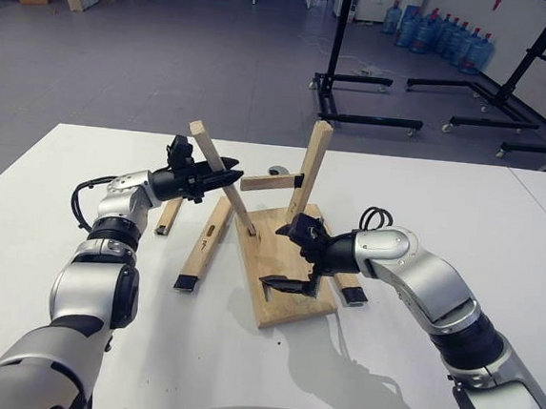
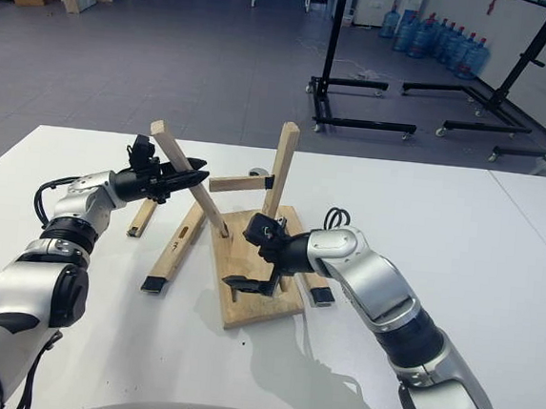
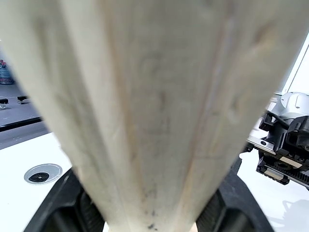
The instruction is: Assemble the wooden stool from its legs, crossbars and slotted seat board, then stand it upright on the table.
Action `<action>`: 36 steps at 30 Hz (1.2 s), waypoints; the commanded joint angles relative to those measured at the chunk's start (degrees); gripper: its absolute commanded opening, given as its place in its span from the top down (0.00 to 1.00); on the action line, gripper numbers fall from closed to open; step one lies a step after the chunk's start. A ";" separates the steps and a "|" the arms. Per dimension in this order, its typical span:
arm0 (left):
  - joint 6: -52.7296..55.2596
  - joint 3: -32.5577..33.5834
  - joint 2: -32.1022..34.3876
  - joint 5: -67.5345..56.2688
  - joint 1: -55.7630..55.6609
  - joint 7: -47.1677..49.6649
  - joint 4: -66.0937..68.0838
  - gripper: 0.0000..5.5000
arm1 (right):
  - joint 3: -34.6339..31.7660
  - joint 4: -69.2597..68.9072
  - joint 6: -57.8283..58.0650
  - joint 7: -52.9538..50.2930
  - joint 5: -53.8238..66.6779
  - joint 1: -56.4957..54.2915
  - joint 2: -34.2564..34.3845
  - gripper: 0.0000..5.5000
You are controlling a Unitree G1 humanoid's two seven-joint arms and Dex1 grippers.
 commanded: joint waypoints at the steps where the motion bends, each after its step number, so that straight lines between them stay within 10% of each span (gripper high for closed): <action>1: -1.72 -1.66 -0.23 2.15 1.05 0.37 -0.15 0.63 | 0.24 -0.29 0.64 -0.15 0.49 -0.49 0.29 0.02; 36: -2.84 -8.62 0.94 8.05 -0.21 0.91 1.89 0.63 | 0.86 -0.05 0.49 -0.99 0.87 -0.63 0.94 0.02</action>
